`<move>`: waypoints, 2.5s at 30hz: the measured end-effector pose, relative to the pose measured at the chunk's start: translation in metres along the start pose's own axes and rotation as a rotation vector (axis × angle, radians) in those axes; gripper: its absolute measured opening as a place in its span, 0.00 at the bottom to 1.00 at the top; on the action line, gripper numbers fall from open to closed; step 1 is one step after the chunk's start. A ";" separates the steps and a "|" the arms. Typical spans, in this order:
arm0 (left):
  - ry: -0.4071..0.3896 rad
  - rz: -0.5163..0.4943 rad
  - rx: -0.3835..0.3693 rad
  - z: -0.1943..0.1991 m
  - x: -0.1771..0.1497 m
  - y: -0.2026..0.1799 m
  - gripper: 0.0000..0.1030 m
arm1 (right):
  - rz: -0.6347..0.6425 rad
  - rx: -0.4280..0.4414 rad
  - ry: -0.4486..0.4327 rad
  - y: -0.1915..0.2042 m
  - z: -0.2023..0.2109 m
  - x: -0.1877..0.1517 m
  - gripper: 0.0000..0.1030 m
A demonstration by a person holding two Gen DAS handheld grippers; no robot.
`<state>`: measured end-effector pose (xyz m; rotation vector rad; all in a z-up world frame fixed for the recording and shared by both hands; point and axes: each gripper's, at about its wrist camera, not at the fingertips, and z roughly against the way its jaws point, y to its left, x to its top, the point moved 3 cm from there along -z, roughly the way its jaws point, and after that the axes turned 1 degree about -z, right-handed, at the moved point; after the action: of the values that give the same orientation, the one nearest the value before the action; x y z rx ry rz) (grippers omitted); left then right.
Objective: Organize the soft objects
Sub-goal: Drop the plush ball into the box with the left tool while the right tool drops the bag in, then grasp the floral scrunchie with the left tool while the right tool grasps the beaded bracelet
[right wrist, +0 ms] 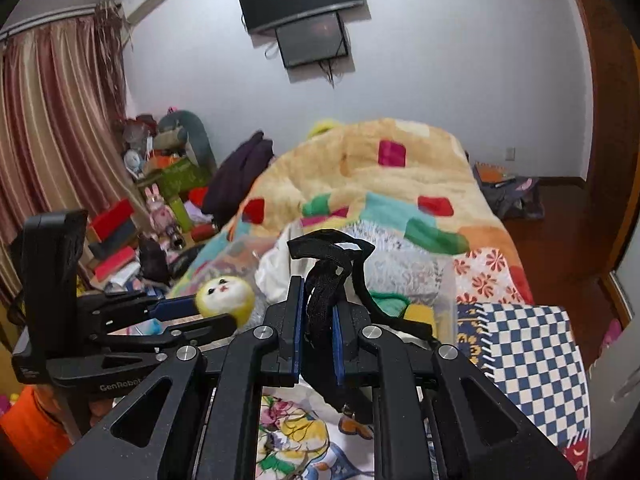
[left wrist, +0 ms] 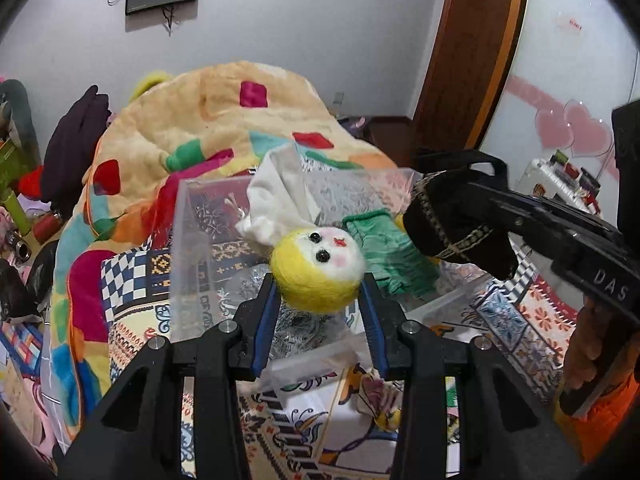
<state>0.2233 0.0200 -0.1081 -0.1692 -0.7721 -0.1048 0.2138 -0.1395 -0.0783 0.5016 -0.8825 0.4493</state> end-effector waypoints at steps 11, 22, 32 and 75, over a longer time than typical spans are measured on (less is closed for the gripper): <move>0.025 -0.028 0.041 -0.007 0.001 -0.007 0.41 | 0.053 -0.005 0.108 0.012 -0.023 -0.013 0.11; -0.027 -0.040 0.074 0.020 -0.006 -0.012 0.58 | 0.072 -0.050 0.136 0.009 -0.006 -0.020 0.35; -0.101 -0.027 0.070 0.062 -0.017 -0.018 0.76 | 0.070 -0.070 0.061 0.010 0.035 -0.023 0.67; 0.106 0.041 -0.039 0.033 -0.093 -0.014 0.07 | 0.044 -0.102 0.266 -0.006 0.013 -0.112 0.07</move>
<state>0.1324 0.0159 -0.1481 -0.2144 -0.6610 -0.0891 0.1466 -0.1698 -0.1644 0.3209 -0.6574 0.4958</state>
